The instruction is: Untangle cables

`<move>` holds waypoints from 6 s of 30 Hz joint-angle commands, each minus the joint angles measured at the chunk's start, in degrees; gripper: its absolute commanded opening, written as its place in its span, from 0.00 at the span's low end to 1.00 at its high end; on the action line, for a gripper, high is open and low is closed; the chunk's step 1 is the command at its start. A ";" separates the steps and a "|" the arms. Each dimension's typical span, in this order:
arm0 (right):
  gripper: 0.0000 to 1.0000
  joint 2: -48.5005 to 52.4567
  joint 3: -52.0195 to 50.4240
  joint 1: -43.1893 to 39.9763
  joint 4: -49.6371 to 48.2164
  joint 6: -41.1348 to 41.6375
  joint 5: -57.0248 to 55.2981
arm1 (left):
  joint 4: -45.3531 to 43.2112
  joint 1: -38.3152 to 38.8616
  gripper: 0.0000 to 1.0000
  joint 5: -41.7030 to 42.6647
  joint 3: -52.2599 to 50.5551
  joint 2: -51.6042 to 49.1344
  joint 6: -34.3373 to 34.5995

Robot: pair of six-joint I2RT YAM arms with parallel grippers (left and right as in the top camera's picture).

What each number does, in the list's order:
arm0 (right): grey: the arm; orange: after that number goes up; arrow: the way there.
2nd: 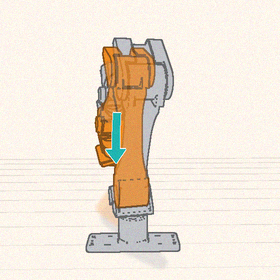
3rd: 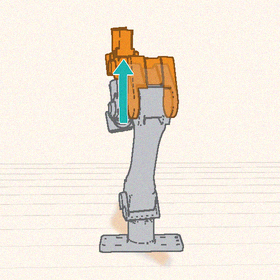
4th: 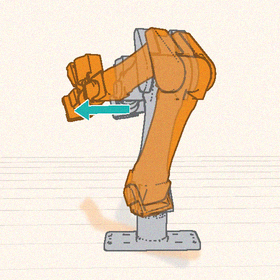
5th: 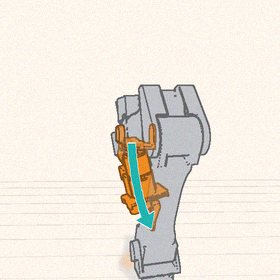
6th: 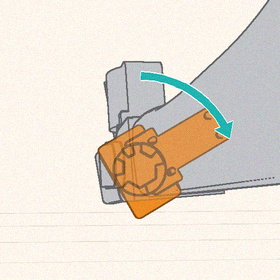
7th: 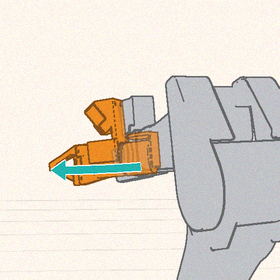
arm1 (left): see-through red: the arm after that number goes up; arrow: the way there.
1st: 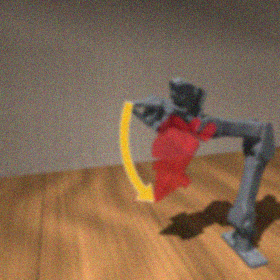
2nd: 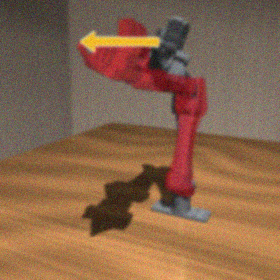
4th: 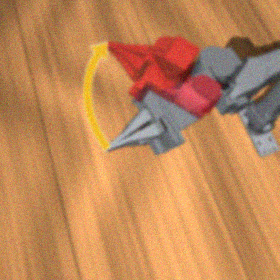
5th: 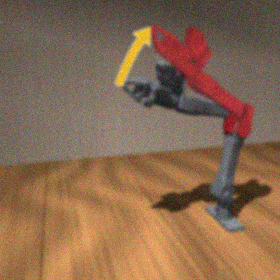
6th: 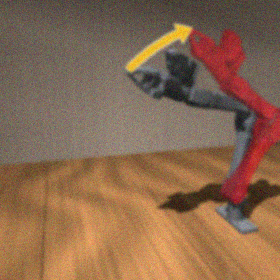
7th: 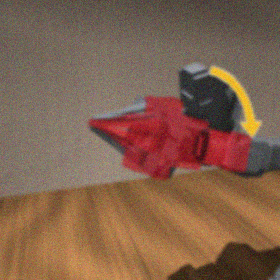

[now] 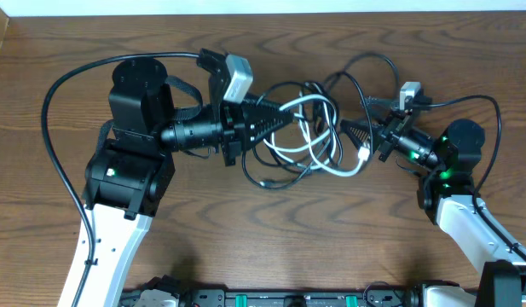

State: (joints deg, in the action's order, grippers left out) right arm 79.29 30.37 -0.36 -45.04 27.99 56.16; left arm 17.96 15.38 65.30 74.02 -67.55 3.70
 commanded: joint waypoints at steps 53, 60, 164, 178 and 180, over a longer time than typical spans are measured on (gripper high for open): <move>0.01 -0.31 0.59 9.70 -18.29 -2.29 4.61 | -0.33 2.43 0.08 24.68 -0.68 -2.78 -10.36; 0.01 -0.31 0.59 4.94 2.62 -3.67 -8.66 | -0.35 2.43 0.08 24.65 -0.68 -2.78 -10.36; 0.94 -0.31 0.59 -17.55 40.52 3.28 -26.64 | 40.54 -13.22 0.89 -57.27 -0.68 -6.08 8.98; 0.94 -0.31 0.59 -17.55 40.28 3.26 -26.18 | 32.76 7.10 0.90 -57.24 -0.68 -21.44 -16.65; 0.94 -0.31 0.59 -17.55 40.28 3.26 -26.18 | 30.51 7.39 0.90 -57.24 -0.68 -24.13 -17.00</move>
State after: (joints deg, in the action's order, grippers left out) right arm 79.02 31.05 -17.50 -4.54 30.85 29.17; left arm 50.33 22.09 8.64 72.44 -88.05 -7.75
